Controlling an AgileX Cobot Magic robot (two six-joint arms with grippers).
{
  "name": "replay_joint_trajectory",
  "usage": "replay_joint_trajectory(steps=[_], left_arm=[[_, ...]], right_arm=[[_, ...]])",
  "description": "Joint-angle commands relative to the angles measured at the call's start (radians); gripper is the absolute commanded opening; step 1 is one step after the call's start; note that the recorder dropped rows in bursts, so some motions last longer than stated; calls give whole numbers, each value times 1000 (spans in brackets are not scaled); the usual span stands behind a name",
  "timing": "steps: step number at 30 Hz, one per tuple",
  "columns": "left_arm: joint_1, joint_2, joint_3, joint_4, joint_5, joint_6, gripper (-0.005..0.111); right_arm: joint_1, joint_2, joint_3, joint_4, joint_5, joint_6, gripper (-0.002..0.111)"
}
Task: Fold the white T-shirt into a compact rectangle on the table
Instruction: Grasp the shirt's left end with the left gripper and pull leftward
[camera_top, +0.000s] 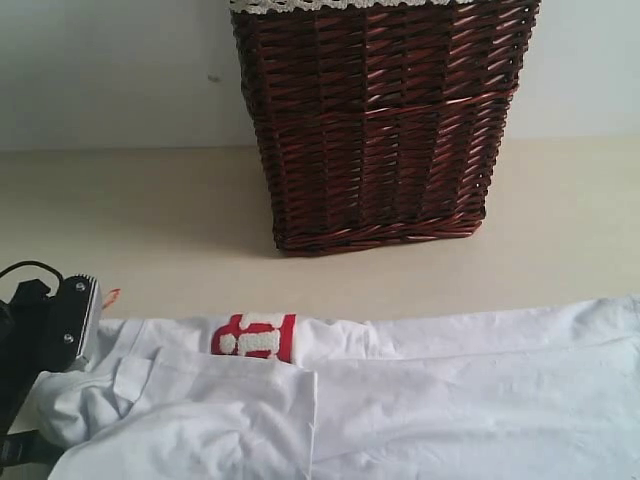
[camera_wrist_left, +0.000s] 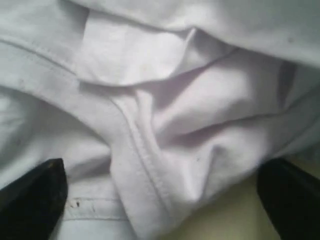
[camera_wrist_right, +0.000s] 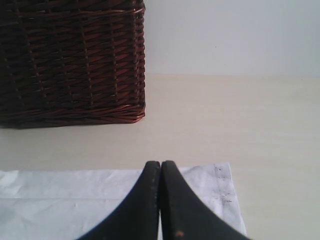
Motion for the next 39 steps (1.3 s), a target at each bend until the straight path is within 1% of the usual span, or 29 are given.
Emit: replay_joint_trajectory(steps=[1,2,3,5,7,8,12,14,18,24,26,28,31,33,34,39], left_arm=[[-2,39,14,14,-88,4,73],[-2,39,14,14,-83,4,65],[-2,39,14,16,-71,6,47],[-2,39,14,16,-39,4,23],[-2,39,14,16,-12,4,5],[-2,39,14,16,-4,2,0],[0,32,14,24,0,-72,0],[13,15,14,29,5,-109,0],[73,-26,14,29,15,-117,0],[211,-45,14,12,38,-117,0],[248,-45,14,-9,52,-117,0],[259,-45,14,-11,54,-117,0],[259,-49,14,-11,54,-131,1],[259,-58,14,-16,54,-161,7],[259,-64,14,-19,54,-183,12],[259,-92,14,-53,64,-257,40]], right_arm=[[0,-7,4,-3,-14,-1,0],[0,-7,4,-3,-14,-1,0],[0,-7,4,-3,-14,-1,0],[0,-7,4,-3,-14,-1,0],[0,-7,4,-3,-14,-1,0],[0,-7,4,-3,-14,-1,0],[0,-7,4,-3,-14,-1,0],[0,-7,4,-3,-14,-1,0],[0,-7,4,-3,-14,-1,0],[0,-7,4,-3,-14,-1,0],[0,-7,4,-3,-14,-1,0],[0,-7,4,-3,-14,-1,0],[0,-7,4,-3,-14,-1,0],[0,-7,4,-3,-14,-1,0],[0,-7,4,-3,-14,-1,0],[0,-7,4,-3,-14,-1,0]])
